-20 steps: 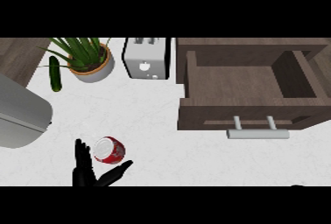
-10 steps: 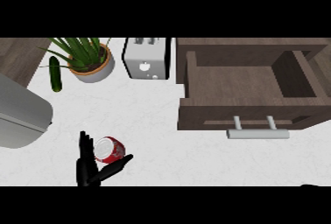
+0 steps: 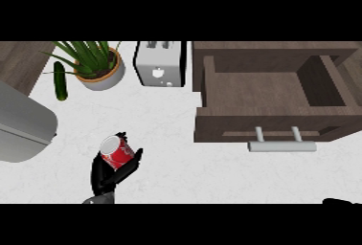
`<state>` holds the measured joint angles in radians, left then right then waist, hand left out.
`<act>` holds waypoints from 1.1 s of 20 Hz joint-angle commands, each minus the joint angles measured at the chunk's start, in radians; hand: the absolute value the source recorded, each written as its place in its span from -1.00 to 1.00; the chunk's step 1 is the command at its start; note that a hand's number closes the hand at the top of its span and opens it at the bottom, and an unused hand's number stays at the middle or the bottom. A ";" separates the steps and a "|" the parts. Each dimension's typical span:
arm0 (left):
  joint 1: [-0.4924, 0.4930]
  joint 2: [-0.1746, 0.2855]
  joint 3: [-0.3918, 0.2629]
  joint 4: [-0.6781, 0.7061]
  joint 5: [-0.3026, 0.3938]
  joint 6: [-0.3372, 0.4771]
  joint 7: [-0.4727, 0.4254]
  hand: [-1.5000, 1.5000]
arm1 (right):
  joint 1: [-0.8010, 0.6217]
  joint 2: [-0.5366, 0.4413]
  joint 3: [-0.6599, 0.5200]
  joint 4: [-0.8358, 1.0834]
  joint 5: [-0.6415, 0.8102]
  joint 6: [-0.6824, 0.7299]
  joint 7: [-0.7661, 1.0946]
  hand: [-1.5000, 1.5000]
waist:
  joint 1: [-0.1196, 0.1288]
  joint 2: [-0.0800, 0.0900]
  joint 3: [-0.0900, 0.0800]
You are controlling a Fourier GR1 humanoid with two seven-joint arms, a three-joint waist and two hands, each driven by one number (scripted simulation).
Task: Pick up the can, place it into the drawer and close the drawer
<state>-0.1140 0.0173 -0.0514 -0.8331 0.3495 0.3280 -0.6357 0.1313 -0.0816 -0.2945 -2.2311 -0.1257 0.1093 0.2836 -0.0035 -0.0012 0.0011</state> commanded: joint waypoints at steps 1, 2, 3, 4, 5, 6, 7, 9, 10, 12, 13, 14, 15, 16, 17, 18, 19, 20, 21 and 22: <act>-0.060 -0.007 0.011 0.018 -0.009 -0.025 0.031 1.00 | -0.028 -0.030 -0.039 0.039 -0.017 0.016 -0.008 -1.00 | 0.000 0.001 -0.001; -0.002 0.011 0.013 -0.001 -0.009 -0.063 -0.017 1.00 | -0.026 -0.061 -0.113 0.042 -0.097 0.041 -0.016 -1.00 | 0.000 0.001 -0.001; -0.113 0.010 0.071 0.152 0.010 -0.103 -0.067 1.00 | -0.026 -0.017 -0.021 0.023 0.007 0.011 -0.018 -1.00 | -0.002 0.002 -0.002; -0.126 -0.016 0.040 0.207 0.016 -0.064 -0.119 1.00 | 0.007 -0.004 -0.019 0.007 0.012 0.025 -0.037 -1.00 | -0.004 0.002 -0.002; -0.116 0.005 0.044 0.088 -0.005 -0.064 -0.014 1.00 | -0.059 -0.045 -0.078 0.051 -0.038 0.005 -0.004 -1.00 | 0.000 0.001 -0.001; -0.156 -0.016 0.060 0.193 -0.003 -0.088 -0.105 1.00 | -0.003 0.028 0.005 0.024 0.043 -0.007 -0.043 -1.00 | -0.003 0.002 -0.002; -0.104 -0.009 0.017 0.061 -0.029 -0.062 -0.021 1.00 | -0.058 -0.040 -0.053 0.075 -0.003 0.019 -0.039 -1.00 | 0.002 0.001 -0.001; -0.104 0.008 0.029 -0.006 -0.012 -0.069 0.031 1.00 | -0.008 -0.017 -0.046 -0.004 -0.016 0.021 -0.015 -1.00 | 0.001 0.000 -0.001; -0.072 0.001 0.037 0.009 -0.006 -0.110 -0.039 1.00 | -0.033 -0.044 -0.083 0.008 -0.045 0.023 -0.004 -1.00 | 0.001 0.000 -0.001; -0.208 0.026 0.030 0.060 -0.012 -0.128 0.039 1.00 | -0.015 -0.009 -0.012 -0.075 0.003 -0.012 0.075 -1.00 | -0.004 0.000 -0.002; -0.271 0.027 0.035 0.119 -0.020 -0.141 0.044 1.00 | -0.083 -0.048 -0.060 0.055 -0.010 0.001 0.006 -1.00 | -0.004 0.003 -0.001; -0.295 0.036 0.026 0.129 -0.023 -0.173 0.062 1.00 | -0.060 0.002 -0.009 0.023 0.033 -0.018 -0.011 -1.00 | -0.006 0.003 -0.002; -0.356 0.079 0.044 0.170 -0.014 -0.209 0.097 1.00 | 0.008 0.035 0.019 -0.007 0.060 -0.002 -0.048 -1.00 | -0.015 0.004 -0.002; -0.394 0.080 0.055 0.269 -0.014 -0.262 0.055 1.00 | -0.041 0.011 0.018 -0.034 0.049 -0.022 0.023 -1.00 | -0.025 0.009 -0.003; -0.400 0.063 0.035 0.222 -0.030 -0.239 0.073 1.00 | 0.003 -0.021 -0.056 -0.025 -0.011 0.019 -0.014 -1.00 | -0.019 0.004 -0.002; -0.418 0.082 0.046 0.225 -0.023 -0.270 0.090 1.00 | -0.083 -0.035 -0.040 0.033 0.016 -0.009 0.009 -1.00 | -0.007 0.004 -0.002; -0.448 0.089 0.054 0.198 -0.015 -0.263 0.130 1.00 | -0.011 0.007 -0.008 -0.018 0.041 -0.004 -0.009 -1.00 | -0.009 0.003 -0.001; -0.470 0.063 0.039 0.222 -0.032 -0.257 0.122 1.00 | -0.026 0.018 0.016 -0.049 0.066 -0.032 0.032 -1.00 | -0.010 0.003 -0.002; -0.452 0.070 0.031 0.178 -0.038 -0.263 0.143 1.00 | -0.018 0.015 0.002 -0.020 0.059 -0.012 -0.022 -1.00 | -0.005 0.002 -0.001; -0.420 0.024 -0.007 0.134 -0.060 -0.218 0.173 1.00 | 0.028 0.057 0.024 0.006 0.108 -0.013 -0.095 -1.00 | -0.001 0.000 -0.001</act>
<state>-0.5143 0.0724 -0.0213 -0.6564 0.3171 0.0976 -0.5238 0.1150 -0.0687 -0.2976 -2.2409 -0.0733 0.0991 0.2624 -0.0108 0.0011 -0.0005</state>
